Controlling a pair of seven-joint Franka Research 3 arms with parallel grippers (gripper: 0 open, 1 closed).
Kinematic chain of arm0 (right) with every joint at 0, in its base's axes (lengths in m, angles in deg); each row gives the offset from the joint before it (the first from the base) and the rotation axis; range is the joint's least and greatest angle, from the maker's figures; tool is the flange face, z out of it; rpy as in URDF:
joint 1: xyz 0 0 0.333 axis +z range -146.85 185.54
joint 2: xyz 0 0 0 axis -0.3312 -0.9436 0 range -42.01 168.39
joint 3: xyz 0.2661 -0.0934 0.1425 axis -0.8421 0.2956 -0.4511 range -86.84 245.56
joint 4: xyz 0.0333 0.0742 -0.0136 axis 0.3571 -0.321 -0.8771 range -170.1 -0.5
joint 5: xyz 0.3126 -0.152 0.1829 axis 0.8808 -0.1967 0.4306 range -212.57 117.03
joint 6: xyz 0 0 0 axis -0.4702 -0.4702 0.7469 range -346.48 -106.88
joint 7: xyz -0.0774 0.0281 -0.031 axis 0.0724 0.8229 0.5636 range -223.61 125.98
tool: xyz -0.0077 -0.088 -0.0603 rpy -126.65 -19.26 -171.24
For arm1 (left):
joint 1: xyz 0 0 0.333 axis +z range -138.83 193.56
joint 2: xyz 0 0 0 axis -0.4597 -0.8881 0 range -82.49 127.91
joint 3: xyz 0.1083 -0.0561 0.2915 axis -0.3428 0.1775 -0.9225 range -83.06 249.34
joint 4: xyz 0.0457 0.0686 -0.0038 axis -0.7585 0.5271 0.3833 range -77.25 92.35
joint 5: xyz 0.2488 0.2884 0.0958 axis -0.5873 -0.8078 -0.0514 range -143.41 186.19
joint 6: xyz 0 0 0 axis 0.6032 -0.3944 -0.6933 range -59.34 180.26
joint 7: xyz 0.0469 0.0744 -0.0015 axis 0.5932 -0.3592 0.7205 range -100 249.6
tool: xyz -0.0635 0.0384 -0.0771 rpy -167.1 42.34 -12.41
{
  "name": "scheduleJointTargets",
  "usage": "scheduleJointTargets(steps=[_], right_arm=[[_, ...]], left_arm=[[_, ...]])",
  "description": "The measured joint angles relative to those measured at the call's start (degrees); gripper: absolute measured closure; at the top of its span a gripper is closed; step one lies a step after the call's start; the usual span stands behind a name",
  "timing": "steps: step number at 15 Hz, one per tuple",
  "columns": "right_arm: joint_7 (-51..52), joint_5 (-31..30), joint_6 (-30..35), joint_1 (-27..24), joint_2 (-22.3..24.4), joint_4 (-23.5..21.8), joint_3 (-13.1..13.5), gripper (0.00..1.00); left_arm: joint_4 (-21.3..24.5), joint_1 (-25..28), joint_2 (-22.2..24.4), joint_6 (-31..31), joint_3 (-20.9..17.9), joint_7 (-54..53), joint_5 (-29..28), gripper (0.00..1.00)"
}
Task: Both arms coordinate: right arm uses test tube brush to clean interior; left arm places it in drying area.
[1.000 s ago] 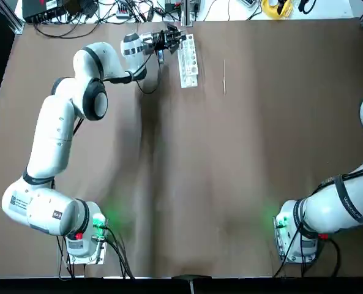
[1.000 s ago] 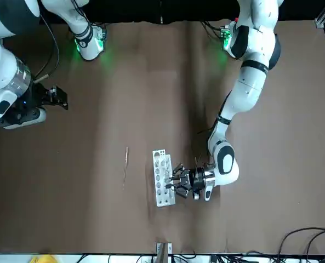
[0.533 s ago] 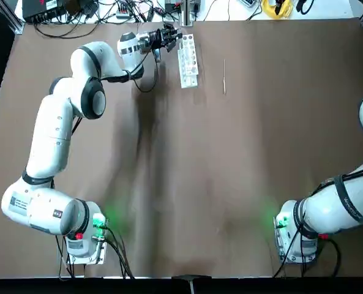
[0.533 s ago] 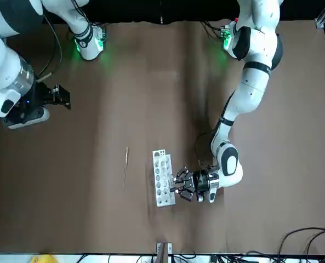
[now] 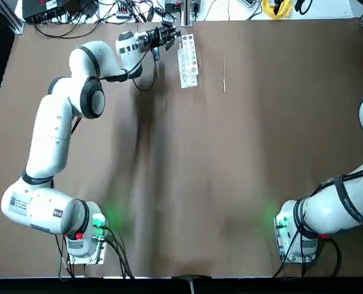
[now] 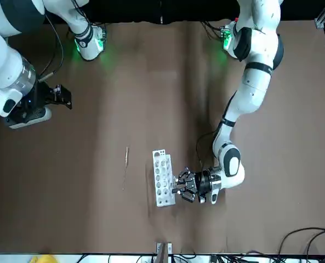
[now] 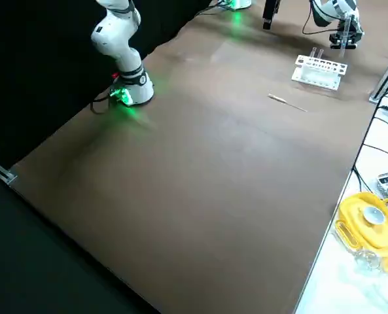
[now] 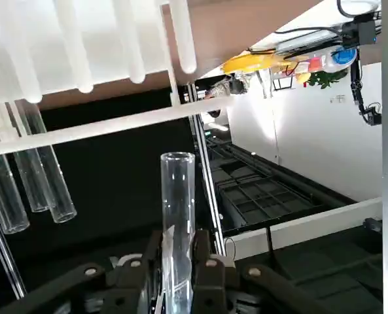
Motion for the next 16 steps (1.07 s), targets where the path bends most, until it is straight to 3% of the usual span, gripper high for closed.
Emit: scheduleJointTargets(steps=[16], right_arm=[[0.0,0.0,-0.4,0.5,0.0,0.0,0.0,0.0]], left_arm=[[-0.1,0.0,-1.7,1.5,-0.4,-2.0,3.3,0.76]])
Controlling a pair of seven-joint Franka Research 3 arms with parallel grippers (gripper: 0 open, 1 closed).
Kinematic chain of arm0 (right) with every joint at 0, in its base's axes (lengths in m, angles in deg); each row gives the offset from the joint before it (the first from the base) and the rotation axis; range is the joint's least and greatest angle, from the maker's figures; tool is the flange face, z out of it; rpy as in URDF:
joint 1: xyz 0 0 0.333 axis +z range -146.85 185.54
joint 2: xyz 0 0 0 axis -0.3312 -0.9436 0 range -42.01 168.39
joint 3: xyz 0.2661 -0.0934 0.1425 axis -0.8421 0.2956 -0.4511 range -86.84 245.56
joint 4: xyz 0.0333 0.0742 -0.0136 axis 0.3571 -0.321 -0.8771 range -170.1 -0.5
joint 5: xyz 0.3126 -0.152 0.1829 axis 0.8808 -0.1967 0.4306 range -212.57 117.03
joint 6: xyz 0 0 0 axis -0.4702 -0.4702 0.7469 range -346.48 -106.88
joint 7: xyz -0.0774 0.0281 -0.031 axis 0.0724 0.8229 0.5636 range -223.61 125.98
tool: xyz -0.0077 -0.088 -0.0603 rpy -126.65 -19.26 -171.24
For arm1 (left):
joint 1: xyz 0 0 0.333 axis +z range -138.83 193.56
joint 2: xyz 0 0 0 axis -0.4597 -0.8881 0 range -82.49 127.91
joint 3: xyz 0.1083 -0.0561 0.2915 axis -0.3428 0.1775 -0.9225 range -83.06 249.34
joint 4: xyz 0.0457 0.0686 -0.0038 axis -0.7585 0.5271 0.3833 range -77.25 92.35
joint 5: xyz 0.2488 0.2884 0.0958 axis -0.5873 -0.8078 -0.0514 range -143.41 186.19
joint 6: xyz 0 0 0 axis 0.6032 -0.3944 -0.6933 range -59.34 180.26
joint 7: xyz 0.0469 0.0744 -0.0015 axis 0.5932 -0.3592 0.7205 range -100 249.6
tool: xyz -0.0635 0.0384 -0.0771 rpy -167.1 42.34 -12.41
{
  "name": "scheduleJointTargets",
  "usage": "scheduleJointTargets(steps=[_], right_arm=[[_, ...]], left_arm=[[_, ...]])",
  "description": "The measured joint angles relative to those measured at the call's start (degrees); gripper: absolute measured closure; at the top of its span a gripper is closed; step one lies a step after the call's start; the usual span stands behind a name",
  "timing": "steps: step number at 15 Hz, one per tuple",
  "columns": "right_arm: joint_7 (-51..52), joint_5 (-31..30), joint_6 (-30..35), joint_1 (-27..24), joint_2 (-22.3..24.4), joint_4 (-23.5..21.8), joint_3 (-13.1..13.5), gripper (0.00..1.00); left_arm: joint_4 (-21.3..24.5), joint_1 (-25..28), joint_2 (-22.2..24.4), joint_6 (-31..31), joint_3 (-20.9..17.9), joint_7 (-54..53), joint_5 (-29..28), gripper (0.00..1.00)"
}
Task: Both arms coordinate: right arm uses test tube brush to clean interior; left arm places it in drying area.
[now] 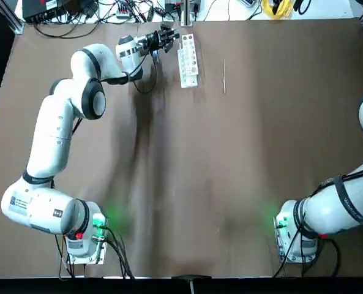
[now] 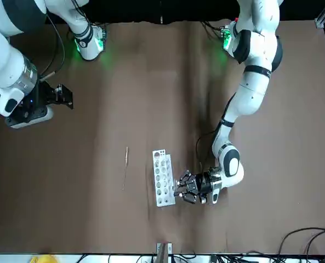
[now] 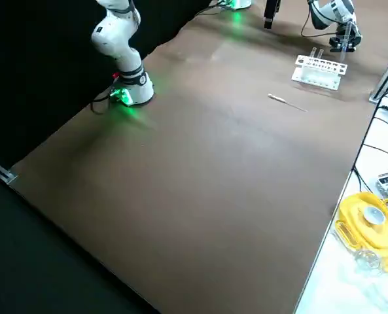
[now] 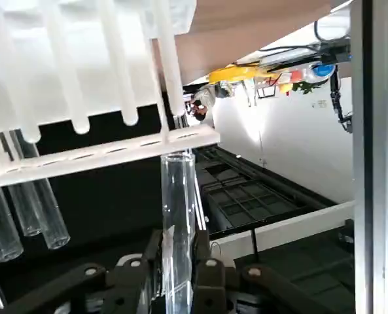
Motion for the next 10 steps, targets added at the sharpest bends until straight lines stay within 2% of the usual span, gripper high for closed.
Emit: scheduleJointTargets(steps=[4,10], right_arm=[[0.0,0.0,0.0,0.0,0.0,0.0,0.0,0.0],[0.0,-0.1,0.0,0.0,0.0,0.0,0.0,0.0]], left_arm=[[-0.4,-0.3,-0.4,1.6,0.0,-0.7,2.9,0.76],[-0.5,-0.5,-0.5,1.9,0.0,-0.7,3.1,0.76]])
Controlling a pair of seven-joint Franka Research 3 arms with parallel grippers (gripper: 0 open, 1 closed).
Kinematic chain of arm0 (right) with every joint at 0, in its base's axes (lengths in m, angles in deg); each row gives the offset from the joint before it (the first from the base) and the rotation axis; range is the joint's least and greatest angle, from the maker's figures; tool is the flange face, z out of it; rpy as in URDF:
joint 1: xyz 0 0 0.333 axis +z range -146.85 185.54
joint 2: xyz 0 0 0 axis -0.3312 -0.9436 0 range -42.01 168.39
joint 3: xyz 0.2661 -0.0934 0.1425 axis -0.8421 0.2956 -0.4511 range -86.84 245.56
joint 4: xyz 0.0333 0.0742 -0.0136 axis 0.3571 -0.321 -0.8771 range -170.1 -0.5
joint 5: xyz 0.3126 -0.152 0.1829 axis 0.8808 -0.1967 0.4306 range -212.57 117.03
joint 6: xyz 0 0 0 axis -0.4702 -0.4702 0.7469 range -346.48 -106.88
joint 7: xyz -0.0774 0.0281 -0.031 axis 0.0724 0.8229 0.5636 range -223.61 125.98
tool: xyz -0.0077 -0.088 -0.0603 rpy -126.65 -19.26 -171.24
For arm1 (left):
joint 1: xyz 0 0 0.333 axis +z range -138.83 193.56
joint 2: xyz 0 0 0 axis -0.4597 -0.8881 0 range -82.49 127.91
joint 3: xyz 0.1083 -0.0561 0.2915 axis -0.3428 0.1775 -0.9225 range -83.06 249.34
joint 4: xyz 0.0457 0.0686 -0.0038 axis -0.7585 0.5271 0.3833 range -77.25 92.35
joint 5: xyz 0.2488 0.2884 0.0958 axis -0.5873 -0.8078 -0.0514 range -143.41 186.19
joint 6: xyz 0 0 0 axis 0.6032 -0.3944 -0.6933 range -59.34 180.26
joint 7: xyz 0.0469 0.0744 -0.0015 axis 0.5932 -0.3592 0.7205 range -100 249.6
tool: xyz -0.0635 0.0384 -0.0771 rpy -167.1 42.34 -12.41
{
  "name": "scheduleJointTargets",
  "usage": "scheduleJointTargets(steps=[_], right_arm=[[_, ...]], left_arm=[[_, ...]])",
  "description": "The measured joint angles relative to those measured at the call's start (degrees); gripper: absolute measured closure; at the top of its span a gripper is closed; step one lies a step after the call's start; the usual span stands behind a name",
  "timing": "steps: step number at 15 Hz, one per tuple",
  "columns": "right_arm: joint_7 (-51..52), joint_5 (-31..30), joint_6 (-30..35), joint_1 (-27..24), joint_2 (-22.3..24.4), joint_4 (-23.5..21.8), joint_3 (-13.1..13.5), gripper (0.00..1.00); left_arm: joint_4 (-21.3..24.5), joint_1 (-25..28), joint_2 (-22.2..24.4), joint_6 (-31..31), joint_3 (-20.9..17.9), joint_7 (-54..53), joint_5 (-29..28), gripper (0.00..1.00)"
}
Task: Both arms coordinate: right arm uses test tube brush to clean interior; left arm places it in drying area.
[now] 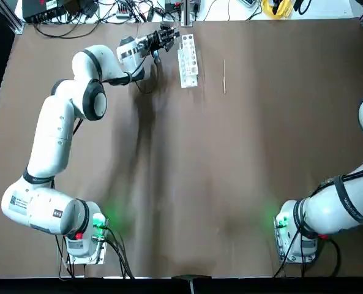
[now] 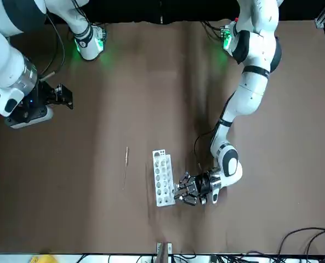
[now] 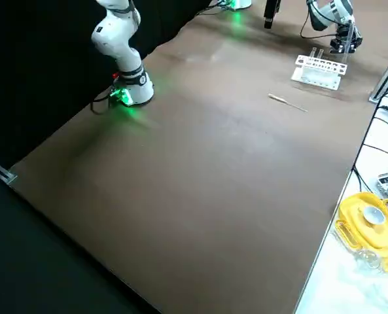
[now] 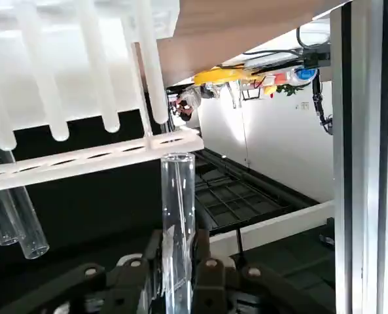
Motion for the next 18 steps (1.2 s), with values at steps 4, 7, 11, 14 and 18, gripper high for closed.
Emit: scheduleJointTargets(steps=[4,7,11,14,18], right_arm=[[0.0,0.0,-0.1,0.0,0.0,0.0,0.0,0.0],[0.0,-0.1,-0.2,0.0,0.0,0.0,0.0,0.0],[0.0,-0.1,-0.3,0.1,0.0,0.0,0.0,0.0],[0.0,-0.1,-0.3,0.2,0.0,0.0,0.0,0.0],[0.0,-0.1,-0.3,0.2,0.0,0.0,0.0,0.0]], left_arm=[[0.0,-0.7,-0.3,0.2,0.0,-0.4,0.0,0.76],[-0.6,-1.1,-1.1,0.8,0.0,-1.0,0.1,0.76],[-2.4,-1.5,-2.4,0.9,0.0,-1.5,0.1,0.76],[-2.8,-1.6,-2.7,0.9,0.0,-1.8,0.1,0.76],[-3.0,-1.6,-2.7,1.1,0.0,-1.8,0.1,0.76]])
